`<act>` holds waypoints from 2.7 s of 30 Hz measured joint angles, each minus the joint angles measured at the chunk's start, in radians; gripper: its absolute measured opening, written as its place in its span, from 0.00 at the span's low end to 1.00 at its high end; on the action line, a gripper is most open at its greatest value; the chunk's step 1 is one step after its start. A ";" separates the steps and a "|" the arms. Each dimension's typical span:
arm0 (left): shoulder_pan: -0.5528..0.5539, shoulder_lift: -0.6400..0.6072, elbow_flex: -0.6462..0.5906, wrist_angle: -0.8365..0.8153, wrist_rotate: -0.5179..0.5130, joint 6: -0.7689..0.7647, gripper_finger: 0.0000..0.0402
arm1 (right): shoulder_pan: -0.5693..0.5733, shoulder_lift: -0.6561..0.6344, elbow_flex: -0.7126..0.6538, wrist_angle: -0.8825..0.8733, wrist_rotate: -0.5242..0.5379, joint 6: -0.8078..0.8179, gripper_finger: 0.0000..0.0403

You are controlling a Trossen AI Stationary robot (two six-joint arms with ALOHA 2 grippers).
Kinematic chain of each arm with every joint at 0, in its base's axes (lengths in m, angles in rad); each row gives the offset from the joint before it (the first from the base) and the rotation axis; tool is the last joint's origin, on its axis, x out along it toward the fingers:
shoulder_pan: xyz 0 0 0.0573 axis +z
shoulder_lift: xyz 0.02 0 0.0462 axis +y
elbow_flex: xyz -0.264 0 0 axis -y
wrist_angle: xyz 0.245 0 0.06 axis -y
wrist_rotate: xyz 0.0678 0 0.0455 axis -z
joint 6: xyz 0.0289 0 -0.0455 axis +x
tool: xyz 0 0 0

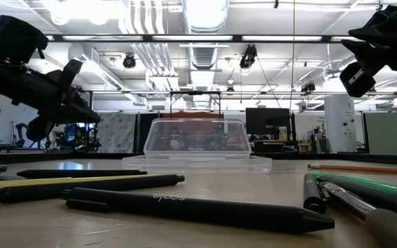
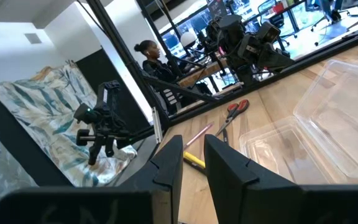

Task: Pick & place school supplies into a supply box

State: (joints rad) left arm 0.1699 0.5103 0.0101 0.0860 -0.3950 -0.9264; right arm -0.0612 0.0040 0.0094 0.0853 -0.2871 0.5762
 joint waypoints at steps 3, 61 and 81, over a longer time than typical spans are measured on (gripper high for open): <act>0.000 0.000 0.000 0.000 0.000 0.000 0.00 | 0.000 0.000 0.000 0.000 0.000 0.000 0.15; 0.002 0.000 0.000 0.030 -0.052 -0.654 0.00 | 0.000 0.110 0.000 0.314 0.683 0.279 0.15; 0.002 0.000 0.000 0.030 -0.052 -0.654 0.00 | 0.000 0.110 0.000 0.314 0.680 0.277 0.15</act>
State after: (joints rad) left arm 0.1719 0.5102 0.0097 0.1158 -0.4473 -1.5806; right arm -0.0612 0.1139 0.0093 0.3996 0.3927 0.8532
